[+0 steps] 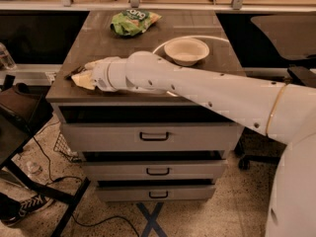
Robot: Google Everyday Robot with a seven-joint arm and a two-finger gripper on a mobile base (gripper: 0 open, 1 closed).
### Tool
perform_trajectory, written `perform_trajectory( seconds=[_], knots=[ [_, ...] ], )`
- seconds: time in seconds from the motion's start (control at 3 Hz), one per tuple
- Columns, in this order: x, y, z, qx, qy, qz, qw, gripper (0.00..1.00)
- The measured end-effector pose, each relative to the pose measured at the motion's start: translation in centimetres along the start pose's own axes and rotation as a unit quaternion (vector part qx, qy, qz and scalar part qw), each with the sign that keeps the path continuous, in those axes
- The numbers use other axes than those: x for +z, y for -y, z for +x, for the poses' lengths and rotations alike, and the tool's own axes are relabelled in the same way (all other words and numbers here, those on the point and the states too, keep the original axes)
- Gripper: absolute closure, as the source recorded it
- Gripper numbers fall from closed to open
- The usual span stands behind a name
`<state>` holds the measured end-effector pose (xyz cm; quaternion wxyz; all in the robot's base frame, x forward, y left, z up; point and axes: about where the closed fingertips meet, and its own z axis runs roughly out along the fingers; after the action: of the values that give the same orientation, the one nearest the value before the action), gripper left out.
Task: Pick rxbar chocolate
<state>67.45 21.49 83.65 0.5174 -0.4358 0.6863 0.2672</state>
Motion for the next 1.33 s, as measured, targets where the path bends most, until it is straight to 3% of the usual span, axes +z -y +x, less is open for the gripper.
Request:
perform_trajectory(
  seconds=[0.33, 0.67, 1.33],
  knots=[
    [0.1, -0.1, 0.0, 0.000, 0.000, -0.001, 1.0000, 1.00],
    [-0.3, 0.0, -1.3, -0.004, 0.006, -0.004, 1.0000, 1.00],
    [-7.9, 4.0, -9.5, -0.041, 0.005, 0.001, 0.9992, 1.00]
  ],
)
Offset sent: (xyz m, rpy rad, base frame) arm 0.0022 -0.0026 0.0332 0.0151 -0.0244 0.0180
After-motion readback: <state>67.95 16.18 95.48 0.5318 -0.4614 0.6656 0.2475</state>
